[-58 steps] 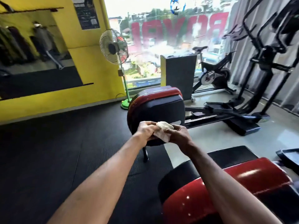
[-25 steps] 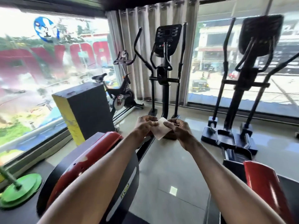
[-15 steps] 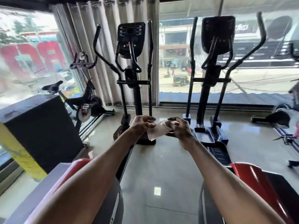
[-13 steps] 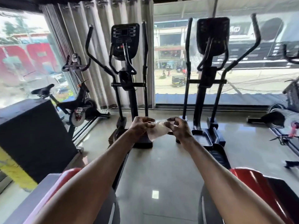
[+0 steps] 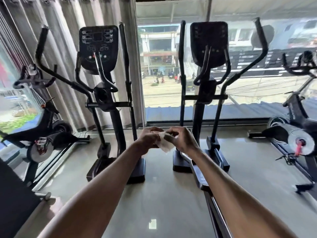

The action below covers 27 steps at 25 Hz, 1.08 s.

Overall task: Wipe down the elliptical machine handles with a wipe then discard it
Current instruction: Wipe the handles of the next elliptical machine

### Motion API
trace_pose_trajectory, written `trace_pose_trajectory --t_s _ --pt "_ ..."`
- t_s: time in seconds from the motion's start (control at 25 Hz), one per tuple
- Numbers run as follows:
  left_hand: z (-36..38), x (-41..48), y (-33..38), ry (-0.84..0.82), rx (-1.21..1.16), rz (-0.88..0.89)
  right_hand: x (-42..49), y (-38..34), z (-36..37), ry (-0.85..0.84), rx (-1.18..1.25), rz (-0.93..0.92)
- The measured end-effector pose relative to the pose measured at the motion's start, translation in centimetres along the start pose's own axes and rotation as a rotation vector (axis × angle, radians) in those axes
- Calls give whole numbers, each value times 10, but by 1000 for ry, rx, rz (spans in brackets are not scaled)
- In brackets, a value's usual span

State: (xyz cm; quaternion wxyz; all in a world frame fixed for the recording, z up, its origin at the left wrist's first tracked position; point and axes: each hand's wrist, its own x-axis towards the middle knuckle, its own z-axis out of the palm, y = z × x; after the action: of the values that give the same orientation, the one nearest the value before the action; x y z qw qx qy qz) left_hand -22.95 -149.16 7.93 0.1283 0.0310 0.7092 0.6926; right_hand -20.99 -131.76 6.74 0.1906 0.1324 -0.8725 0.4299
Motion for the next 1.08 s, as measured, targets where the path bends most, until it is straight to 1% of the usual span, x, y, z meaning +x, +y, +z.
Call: trace_pose_trajectory --t_s 0.08,0.12,0.2,0.28,0.4,0.56,0.6,0.72,0.8,0.88,0.96,1.0,1.08 --pt "-2 53 5 14 -24 -21 37 26 5 25 -88 -117" --pt "-5 77 7 29 -38 -24 55 39 7 37 -130 -145" --pt "-13 130 10 54 -78 -23 93 68 14 8 -203 -134" --pt "-24 188 15 30 -114 -6 135 92 22 -30 -211 -125" --pt "-29 267 29 -60 -148 -3 197 121 29 7 -172 13" --pt "-10 338 60 -154 -190 11 260 161 22 32 -201 184" --pt "-5 356 65 -159 -174 25 275 167 17 70 -163 222" --pt "13 420 79 -156 -134 54 325 190 7 322 -3 410" --pt "28 460 86 -179 -98 91 356 210 2 419 110 501" --pt "44 498 97 -188 -45 120 385 234 -4 495 182 535" --pt "60 543 107 -209 -8 161 421 259 -15 600 203 568" --pt "70 563 112 -209 2 174 438 273 -24 623 239 582" --pt "88 606 127 -205 11 181 471 301 -40 623 403 560"
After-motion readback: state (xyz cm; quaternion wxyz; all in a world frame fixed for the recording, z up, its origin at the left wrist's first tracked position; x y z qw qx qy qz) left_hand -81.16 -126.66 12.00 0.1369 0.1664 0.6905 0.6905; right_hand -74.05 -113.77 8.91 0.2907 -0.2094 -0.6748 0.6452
